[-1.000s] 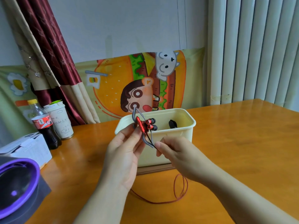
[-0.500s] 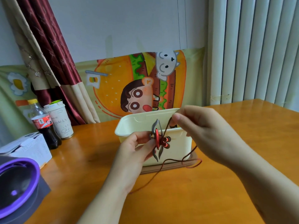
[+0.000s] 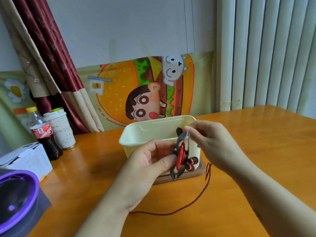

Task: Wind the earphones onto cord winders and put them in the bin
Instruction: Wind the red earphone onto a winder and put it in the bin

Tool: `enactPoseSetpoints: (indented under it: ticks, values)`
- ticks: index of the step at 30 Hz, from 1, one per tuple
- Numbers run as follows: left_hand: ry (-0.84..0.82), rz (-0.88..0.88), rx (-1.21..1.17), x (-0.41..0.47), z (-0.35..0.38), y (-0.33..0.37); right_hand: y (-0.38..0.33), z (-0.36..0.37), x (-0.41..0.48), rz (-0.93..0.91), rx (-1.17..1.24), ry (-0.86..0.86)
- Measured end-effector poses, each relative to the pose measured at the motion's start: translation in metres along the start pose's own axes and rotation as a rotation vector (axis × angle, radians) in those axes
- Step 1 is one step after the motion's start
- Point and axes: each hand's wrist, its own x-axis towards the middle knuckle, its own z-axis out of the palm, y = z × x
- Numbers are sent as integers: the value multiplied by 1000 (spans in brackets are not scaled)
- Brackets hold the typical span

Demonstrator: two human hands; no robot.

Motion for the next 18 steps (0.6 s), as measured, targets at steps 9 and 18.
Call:
enactPoseSetpoints:
  ticks: [9, 18]
  values:
    - [360, -63, -548, 12, -8, 1, 3, 42, -18, -88, -198, -382]
    - [511, -44, -248, 11, -16, -11, -32, 11, -20, -161, -257, -460]
